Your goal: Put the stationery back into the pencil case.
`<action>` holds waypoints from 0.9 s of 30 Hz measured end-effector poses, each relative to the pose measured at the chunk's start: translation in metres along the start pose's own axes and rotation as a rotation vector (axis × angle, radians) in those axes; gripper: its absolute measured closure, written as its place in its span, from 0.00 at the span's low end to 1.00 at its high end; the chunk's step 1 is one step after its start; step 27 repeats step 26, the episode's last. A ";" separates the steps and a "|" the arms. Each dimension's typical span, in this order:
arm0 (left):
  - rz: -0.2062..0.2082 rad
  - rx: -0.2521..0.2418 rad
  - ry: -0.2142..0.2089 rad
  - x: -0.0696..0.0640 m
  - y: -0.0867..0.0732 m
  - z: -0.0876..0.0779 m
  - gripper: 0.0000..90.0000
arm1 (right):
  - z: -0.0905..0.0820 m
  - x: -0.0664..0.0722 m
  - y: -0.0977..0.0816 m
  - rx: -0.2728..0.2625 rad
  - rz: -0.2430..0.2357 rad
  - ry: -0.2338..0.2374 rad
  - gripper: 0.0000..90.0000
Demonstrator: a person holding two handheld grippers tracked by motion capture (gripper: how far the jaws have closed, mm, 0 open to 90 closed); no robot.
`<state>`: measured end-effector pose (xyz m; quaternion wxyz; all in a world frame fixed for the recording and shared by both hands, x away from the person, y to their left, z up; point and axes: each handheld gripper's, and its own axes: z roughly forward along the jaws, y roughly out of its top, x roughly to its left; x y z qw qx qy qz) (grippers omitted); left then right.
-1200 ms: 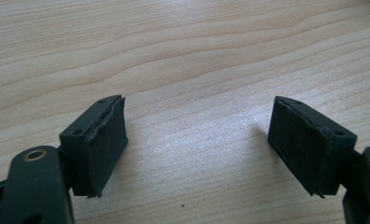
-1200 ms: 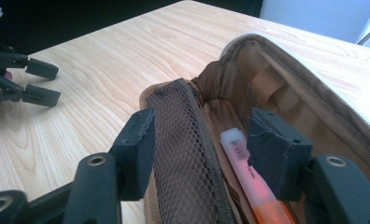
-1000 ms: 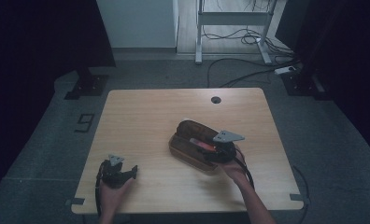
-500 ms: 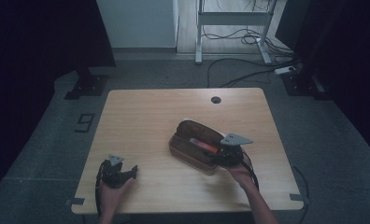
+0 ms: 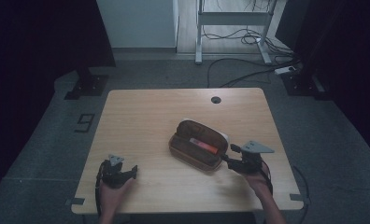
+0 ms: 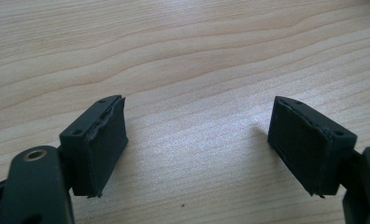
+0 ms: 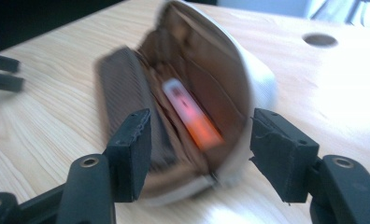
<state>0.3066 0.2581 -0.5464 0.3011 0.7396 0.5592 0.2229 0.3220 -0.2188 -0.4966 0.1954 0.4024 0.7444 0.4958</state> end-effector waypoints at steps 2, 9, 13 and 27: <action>0.000 0.000 0.000 0.000 0.000 0.000 0.22 | -0.005 -0.007 -0.009 0.011 0.013 -0.018 0.42; 0.000 0.000 0.000 0.000 0.000 0.000 0.22 | -0.017 -0.029 -0.037 0.058 0.068 -0.075 0.42; -0.002 -0.002 0.000 0.000 0.000 0.000 0.22 | -0.017 -0.034 -0.042 0.067 0.082 -0.093 0.42; 0.000 0.000 0.000 0.000 0.000 0.000 0.22 | -0.011 -0.040 -0.047 0.113 0.080 -0.119 0.38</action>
